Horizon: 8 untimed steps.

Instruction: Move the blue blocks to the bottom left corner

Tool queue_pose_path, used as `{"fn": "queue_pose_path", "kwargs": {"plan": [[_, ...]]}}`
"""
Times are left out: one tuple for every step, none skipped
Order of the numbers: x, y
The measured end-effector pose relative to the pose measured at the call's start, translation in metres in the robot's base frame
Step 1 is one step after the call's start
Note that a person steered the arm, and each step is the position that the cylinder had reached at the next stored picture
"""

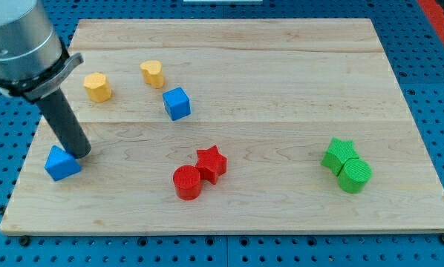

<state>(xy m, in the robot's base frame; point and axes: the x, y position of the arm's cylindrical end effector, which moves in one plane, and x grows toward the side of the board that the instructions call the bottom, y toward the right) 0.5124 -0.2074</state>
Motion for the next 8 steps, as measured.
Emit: {"fn": "queue_pose_path", "kwargs": {"plan": [[0.001, 0.025], [-0.047, 0.109], [-0.069, 0.198], [-0.072, 0.229], [-0.102, 0.269], [-0.133, 0.271], [-0.137, 0.230], [-0.108, 0.189]]}}
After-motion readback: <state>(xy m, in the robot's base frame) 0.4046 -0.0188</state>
